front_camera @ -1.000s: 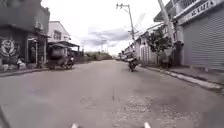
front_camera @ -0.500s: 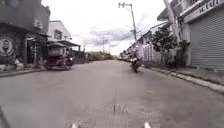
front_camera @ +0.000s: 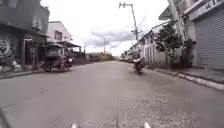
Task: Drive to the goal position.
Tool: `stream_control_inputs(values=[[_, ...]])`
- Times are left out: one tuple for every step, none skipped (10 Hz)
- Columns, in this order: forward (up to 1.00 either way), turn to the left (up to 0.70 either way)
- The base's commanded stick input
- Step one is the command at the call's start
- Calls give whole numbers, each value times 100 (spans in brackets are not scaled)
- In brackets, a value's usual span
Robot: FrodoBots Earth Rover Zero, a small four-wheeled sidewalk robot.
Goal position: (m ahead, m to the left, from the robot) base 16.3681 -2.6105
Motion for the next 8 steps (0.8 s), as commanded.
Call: stream_control_inputs(values=[[70,0],[70,0],[70,1],[70,4],[70,2],[70,-13],[70,-31],[70,-21]])
